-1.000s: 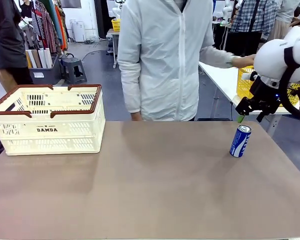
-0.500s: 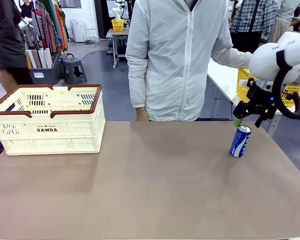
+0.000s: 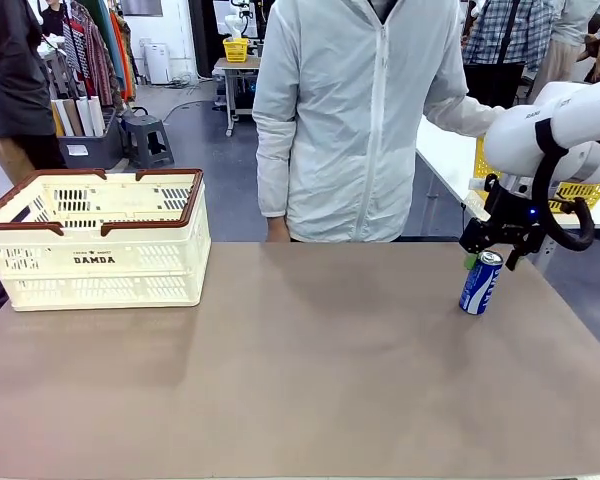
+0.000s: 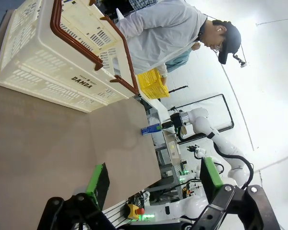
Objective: Place the drinks into the Shopping basket.
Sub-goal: Pick up one drink and place it into the Shopping basket.
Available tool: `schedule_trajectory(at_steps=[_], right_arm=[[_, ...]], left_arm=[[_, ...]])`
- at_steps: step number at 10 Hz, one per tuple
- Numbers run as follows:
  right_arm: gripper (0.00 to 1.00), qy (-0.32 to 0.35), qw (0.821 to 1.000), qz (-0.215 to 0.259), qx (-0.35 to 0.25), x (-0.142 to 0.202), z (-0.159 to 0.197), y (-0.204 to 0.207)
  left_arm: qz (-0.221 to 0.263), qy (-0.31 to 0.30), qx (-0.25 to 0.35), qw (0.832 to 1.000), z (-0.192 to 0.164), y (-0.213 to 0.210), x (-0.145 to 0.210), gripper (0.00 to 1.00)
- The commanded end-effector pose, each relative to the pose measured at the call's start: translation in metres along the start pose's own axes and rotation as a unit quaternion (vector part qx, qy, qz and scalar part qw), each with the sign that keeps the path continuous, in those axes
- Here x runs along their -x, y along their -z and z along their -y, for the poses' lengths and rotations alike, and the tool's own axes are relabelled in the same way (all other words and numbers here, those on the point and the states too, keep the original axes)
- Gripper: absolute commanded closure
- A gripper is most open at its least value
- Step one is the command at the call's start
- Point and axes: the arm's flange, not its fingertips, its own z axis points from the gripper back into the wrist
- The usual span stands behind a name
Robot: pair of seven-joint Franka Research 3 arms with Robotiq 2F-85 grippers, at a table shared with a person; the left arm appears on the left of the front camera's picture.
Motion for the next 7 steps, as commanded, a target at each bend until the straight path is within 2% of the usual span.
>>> schedule_trajectory(at_steps=[1, 7], right_arm=[[1.00, 0.008, 1.000, -0.003, 0.024, -0.0013, -0.0042, -0.0008], [1.00, -0.017, 1.000, -0.011, 0.020, 0.0083, -0.0076, 0.0017]], left_arm=[[0.006, 0.009, 0.011, 1.000, 0.0000, -0.0004, -0.0011, 0.00], [0.006, 0.009, 0.011, 1.000, 0.0000, -0.0004, -0.0011, 0.00]])
